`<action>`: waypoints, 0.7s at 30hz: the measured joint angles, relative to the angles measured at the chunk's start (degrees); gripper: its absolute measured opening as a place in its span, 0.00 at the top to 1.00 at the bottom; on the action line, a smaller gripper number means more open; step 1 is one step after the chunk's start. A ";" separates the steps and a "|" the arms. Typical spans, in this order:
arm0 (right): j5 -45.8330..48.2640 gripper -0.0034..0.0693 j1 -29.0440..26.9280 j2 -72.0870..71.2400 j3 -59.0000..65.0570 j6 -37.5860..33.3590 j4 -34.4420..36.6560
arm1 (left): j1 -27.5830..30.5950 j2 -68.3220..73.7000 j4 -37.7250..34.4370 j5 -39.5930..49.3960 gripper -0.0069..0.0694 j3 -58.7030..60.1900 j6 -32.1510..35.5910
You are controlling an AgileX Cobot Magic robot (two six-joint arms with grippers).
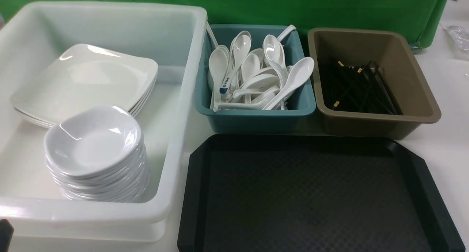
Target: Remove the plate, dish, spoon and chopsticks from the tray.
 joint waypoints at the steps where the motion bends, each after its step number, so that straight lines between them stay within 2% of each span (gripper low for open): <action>1: 0.00 0.68 0.00 0.00 0.00 0.00 0.00 | 0.00 0.00 0.05 0.00 0.89 0.00 0.00; 21: 0.00 0.63 0.00 0.00 0.00 0.00 0.00 | 0.00 0.00 0.11 0.00 0.89 0.00 0.05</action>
